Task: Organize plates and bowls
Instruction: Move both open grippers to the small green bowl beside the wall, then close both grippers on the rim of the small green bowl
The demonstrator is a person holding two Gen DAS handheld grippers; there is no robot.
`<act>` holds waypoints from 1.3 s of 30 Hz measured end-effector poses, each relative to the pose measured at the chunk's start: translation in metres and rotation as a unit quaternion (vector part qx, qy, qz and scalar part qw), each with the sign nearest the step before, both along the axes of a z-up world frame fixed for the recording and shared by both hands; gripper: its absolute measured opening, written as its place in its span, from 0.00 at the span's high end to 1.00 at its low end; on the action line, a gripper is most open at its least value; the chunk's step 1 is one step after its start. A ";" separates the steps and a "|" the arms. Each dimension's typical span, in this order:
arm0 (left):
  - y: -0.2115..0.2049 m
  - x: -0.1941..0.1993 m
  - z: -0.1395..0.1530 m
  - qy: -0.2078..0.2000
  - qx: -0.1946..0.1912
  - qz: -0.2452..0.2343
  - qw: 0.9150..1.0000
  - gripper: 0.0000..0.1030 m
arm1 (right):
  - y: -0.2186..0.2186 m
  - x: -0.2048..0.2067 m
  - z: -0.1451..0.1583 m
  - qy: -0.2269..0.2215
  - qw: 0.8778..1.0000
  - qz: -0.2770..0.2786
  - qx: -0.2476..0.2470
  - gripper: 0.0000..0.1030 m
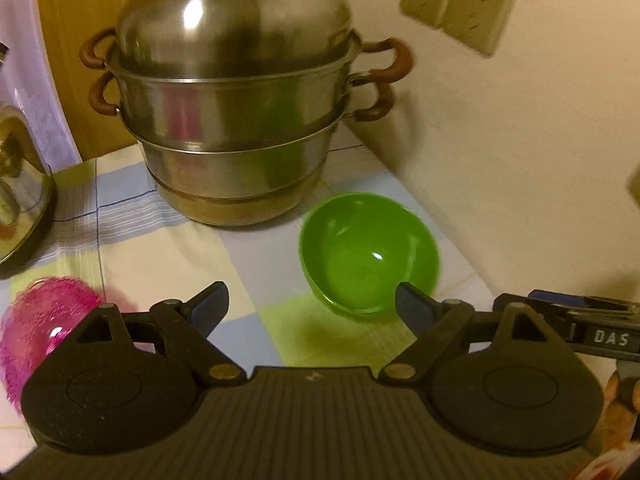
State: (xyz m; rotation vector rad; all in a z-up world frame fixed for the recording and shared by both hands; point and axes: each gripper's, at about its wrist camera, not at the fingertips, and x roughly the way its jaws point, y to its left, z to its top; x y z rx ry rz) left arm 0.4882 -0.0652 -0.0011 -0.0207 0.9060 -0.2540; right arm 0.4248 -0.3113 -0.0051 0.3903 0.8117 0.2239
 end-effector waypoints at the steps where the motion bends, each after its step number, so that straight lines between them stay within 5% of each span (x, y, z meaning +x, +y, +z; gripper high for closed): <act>1: -0.001 0.008 -0.005 0.004 0.003 0.000 1.000 0.14 | 0.001 0.008 -0.003 0.002 1.000 0.001 -0.003 0.31; 9: -0.010 0.060 -0.037 0.031 0.014 -0.002 0.999 0.16 | 0.004 0.066 -0.029 0.033 0.999 0.012 -0.009 0.32; 14: -0.012 0.081 -0.055 0.054 0.003 -0.002 0.999 0.31 | 0.005 0.091 -0.042 0.042 0.999 0.011 -0.022 0.34; 29: -0.022 0.096 -0.081 0.079 -0.001 -0.018 0.997 0.77 | 0.007 0.113 -0.075 0.074 0.997 0.020 -0.008 0.67; 39: -0.026 0.094 -0.078 0.087 0.005 -0.009 0.996 0.90 | 0.013 0.117 -0.075 0.076 0.997 0.024 -0.021 0.87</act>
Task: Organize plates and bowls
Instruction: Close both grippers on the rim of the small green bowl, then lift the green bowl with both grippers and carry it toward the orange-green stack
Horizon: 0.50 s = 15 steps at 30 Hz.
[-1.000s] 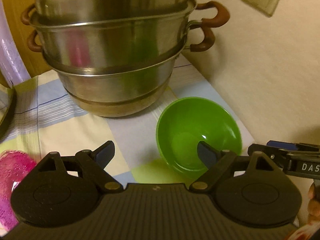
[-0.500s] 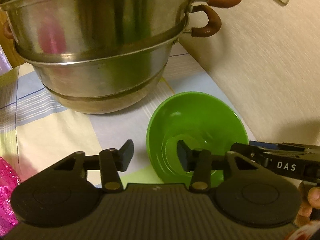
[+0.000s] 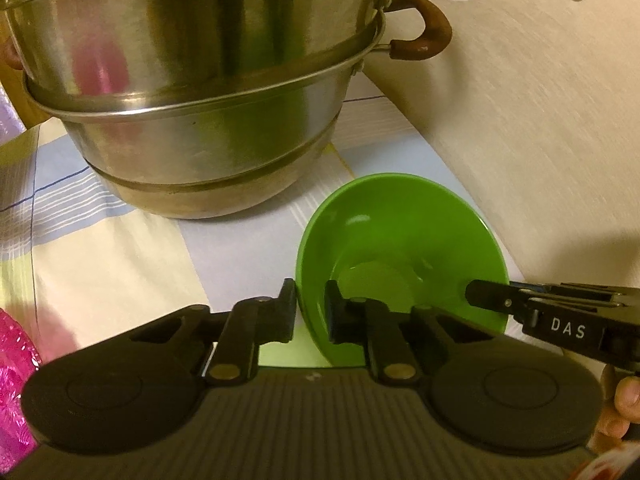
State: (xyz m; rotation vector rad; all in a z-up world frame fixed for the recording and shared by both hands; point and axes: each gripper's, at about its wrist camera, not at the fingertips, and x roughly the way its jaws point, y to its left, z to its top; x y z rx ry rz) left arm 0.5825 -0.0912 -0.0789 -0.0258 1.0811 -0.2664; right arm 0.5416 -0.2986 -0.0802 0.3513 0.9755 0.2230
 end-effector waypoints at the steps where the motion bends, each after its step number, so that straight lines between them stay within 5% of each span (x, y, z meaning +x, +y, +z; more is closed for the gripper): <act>1: 0.001 -0.001 0.000 0.002 -0.003 0.001 1.000 0.90 | 0.000 0.000 0.000 0.001 1.000 0.000 -0.001 0.88; 15: -0.013 -0.055 0.046 -0.005 -0.023 -0.004 1.000 0.91 | -0.018 -0.055 0.034 -0.003 1.000 -0.009 -0.011 0.88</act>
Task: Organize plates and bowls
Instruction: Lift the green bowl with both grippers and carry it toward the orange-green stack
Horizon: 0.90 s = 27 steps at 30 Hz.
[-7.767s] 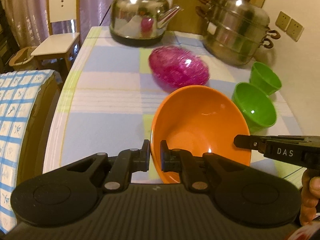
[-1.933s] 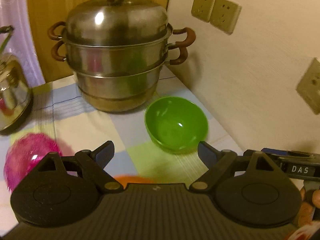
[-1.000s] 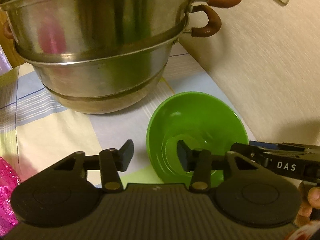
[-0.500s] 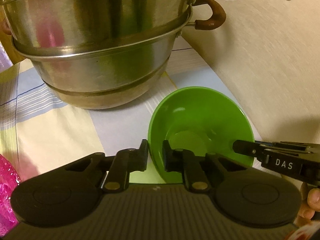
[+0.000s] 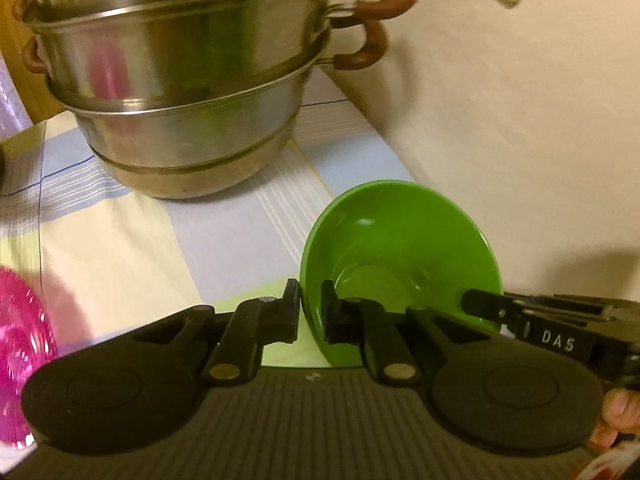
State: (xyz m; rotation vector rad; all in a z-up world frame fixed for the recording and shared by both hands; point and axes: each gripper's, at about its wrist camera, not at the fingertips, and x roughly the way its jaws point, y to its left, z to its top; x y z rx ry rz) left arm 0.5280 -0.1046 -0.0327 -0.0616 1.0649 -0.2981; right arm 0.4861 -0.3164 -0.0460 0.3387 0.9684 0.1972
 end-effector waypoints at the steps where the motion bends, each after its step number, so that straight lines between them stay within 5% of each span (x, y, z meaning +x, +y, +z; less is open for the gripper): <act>1: -0.002 -0.007 0.005 -0.001 -0.002 0.000 1.000 0.91 | -0.002 -0.009 0.004 -0.002 1.000 0.000 0.000 0.88; 9: 0.000 -0.081 0.043 -0.013 -0.026 0.008 1.000 0.91 | -0.011 -0.077 0.042 -0.019 1.000 -0.003 0.007 0.88; 10: 0.000 -0.089 0.048 -0.015 -0.027 0.009 0.999 0.91 | -0.011 -0.085 0.047 0.009 1.000 -0.001 0.005 0.88; 27: 0.051 -0.229 0.115 -0.069 -0.034 0.051 0.996 0.91 | 0.024 -0.210 0.122 -0.042 0.998 0.037 0.007 0.88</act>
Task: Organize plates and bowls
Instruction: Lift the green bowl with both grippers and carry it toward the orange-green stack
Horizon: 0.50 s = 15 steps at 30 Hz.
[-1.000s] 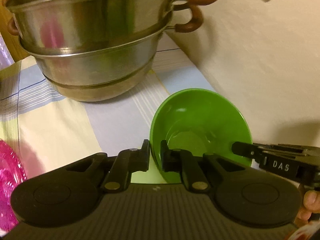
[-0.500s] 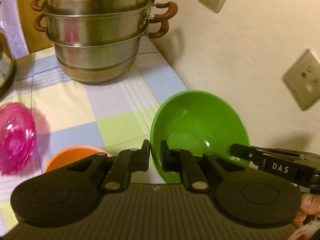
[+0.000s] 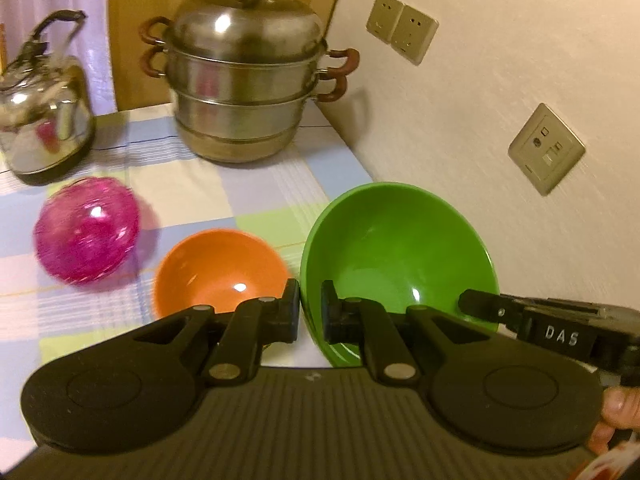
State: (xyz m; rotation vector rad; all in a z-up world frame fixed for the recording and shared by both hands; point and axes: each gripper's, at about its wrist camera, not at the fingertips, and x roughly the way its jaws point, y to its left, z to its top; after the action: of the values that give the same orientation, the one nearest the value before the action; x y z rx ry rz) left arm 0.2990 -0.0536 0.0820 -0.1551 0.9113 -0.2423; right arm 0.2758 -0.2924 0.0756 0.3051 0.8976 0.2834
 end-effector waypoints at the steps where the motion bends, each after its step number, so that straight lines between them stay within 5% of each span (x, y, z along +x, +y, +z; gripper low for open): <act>1: 0.006 -0.009 0.000 0.000 0.001 0.005 1.000 0.91 | 0.005 -0.006 0.002 -0.002 1.000 0.003 0.003 0.88; 15: 0.069 -0.104 -0.024 -0.013 0.024 0.069 0.997 0.91 | 0.077 -0.073 -0.021 -0.009 0.998 0.051 0.019 0.88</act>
State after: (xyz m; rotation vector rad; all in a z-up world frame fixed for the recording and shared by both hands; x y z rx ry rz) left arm 0.1950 0.0157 0.0583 -0.1694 0.8754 -0.0949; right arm 0.2031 -0.2157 0.0543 0.2915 0.8928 0.3975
